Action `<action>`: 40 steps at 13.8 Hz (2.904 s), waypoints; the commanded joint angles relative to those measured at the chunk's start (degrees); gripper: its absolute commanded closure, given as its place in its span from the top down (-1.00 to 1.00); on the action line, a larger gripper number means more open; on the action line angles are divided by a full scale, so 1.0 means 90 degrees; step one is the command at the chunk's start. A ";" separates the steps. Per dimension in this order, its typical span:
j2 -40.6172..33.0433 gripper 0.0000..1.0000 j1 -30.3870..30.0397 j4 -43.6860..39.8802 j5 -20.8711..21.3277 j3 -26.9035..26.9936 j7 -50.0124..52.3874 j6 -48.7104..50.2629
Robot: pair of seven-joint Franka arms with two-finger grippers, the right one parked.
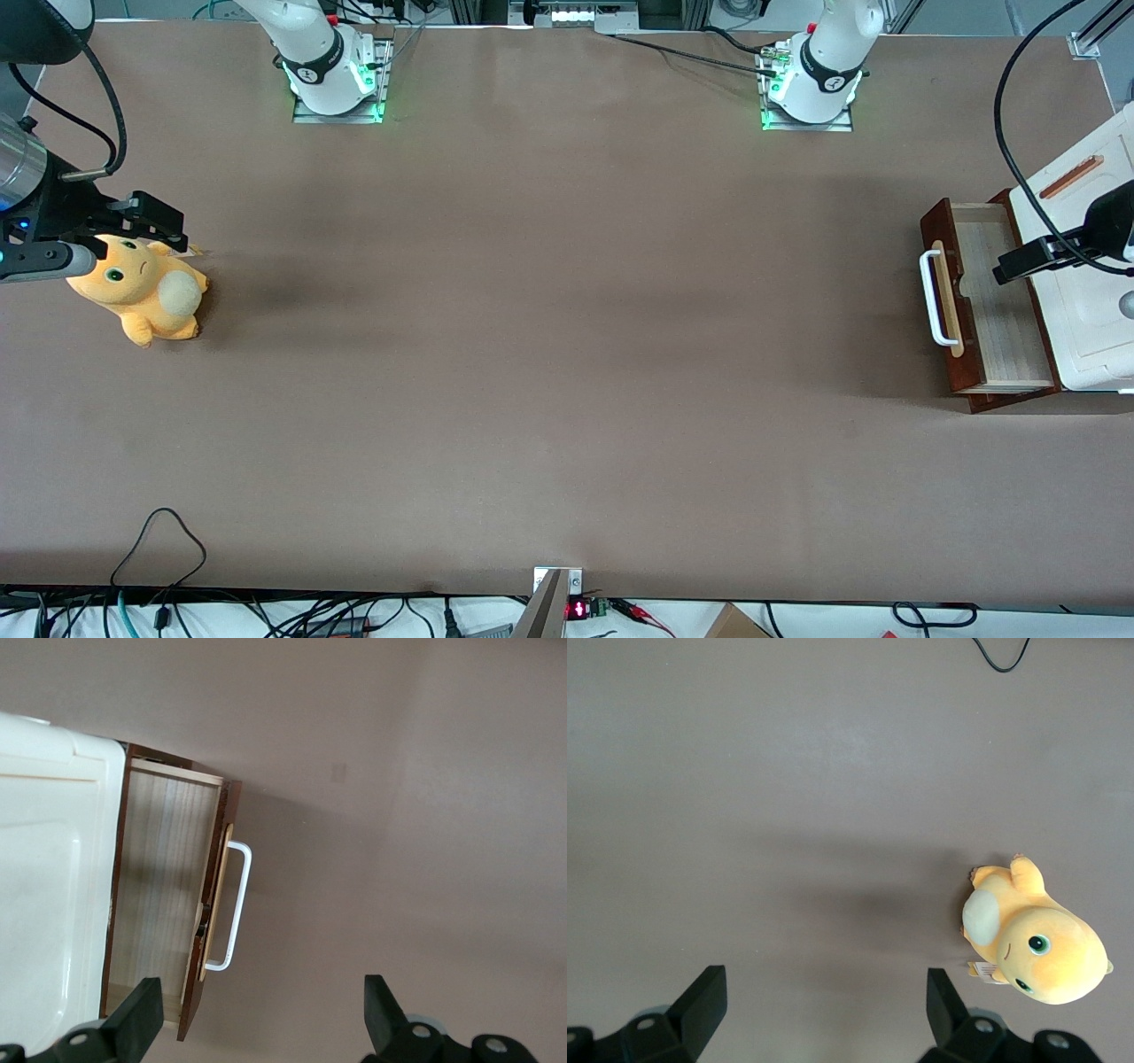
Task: Open lower drawer with left arm only
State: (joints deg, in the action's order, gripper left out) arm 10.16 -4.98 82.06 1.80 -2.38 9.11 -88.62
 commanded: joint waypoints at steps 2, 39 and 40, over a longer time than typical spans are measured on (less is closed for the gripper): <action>-0.0132 1.00 -0.0286 -0.0182 0.0014 -0.0155 -0.1058 0.0479; -0.1158 1.00 0.0561 0.1058 -0.0386 0.0477 -0.0680 -0.0310; -0.1158 1.00 0.0563 0.1058 -0.0376 0.0460 -0.0680 -0.0310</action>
State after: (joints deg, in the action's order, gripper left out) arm -0.88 -2.19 93.01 -1.50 -0.36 2.85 -92.19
